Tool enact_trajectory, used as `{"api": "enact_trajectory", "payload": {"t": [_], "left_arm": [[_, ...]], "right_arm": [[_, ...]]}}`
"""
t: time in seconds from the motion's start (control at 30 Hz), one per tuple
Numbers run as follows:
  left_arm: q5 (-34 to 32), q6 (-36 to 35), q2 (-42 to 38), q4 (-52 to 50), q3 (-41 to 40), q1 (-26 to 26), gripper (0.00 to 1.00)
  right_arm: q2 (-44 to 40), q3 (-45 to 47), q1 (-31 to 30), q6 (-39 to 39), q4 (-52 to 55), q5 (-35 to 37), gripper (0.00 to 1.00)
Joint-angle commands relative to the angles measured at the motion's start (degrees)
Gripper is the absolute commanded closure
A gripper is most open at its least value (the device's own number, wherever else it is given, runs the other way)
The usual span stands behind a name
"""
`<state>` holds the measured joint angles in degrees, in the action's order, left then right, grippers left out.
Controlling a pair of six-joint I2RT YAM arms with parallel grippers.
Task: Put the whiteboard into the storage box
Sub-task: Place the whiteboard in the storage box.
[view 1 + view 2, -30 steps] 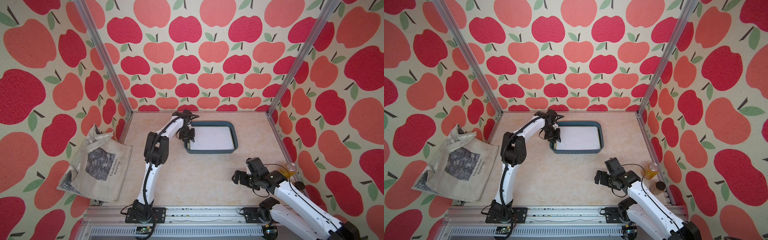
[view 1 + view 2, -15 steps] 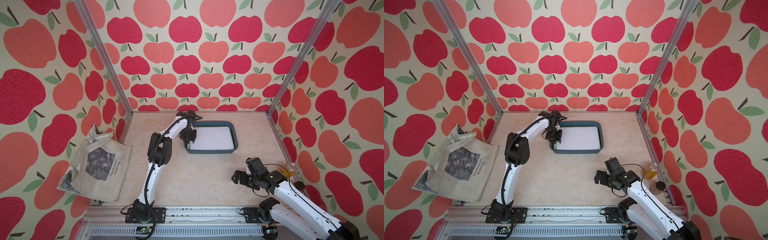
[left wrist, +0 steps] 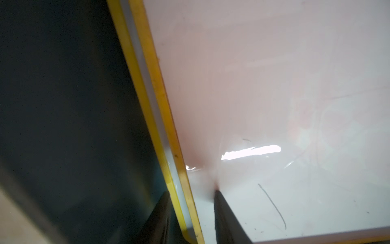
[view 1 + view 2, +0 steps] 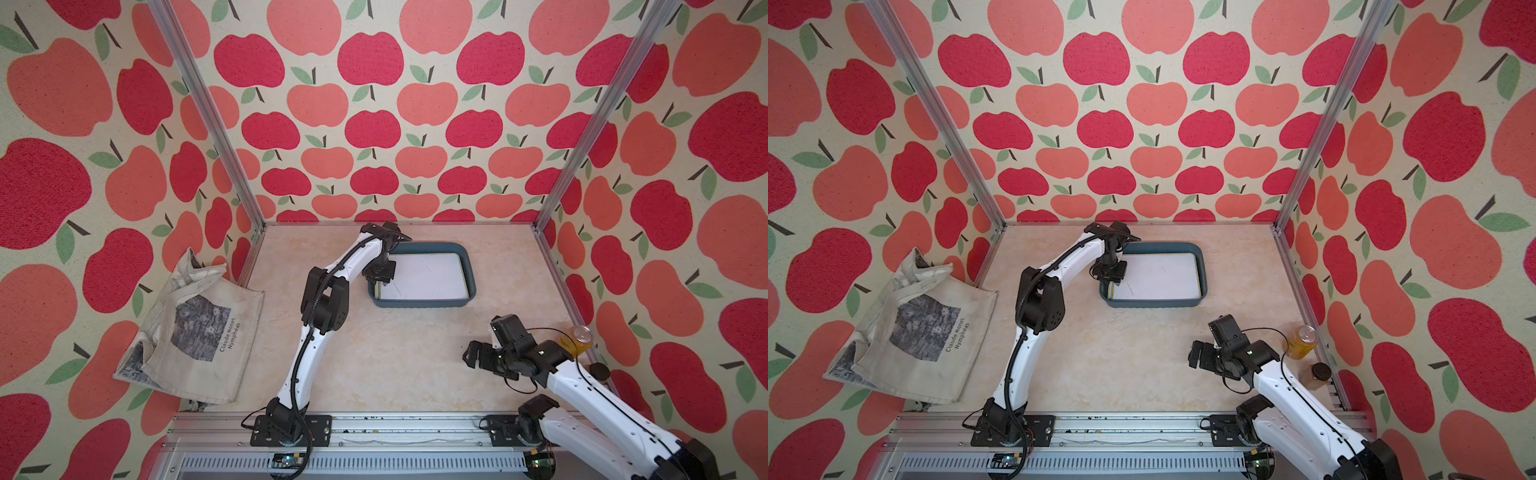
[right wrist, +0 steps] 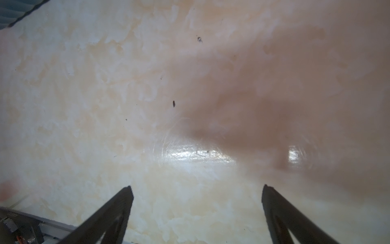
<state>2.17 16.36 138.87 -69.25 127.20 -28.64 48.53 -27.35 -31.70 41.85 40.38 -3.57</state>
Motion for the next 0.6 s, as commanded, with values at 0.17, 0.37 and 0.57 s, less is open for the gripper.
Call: {"api": "enact_trajectory", "payload": {"t": [0.17, 0.37, 0.57], "left_arm": [[-6.26, -0.87, -3.60, 0.01, -11.26, 3.50, 0.63], [-5.23, -1.51, -7.04, 1.78, -15.48, 4.27, 0.63], [-4.45, -2.57, -10.24, 2.88, -18.72, 4.34, 0.64]], "right_arm": [[1.13, -1.76, 0.37, -0.92, 0.73, 0.78, 0.01], [3.06, -4.08, 0.38, -1.62, 0.82, 1.55, 0.01], [4.33, -6.07, 0.41, -2.07, 0.55, 1.88, 0.01]]}}
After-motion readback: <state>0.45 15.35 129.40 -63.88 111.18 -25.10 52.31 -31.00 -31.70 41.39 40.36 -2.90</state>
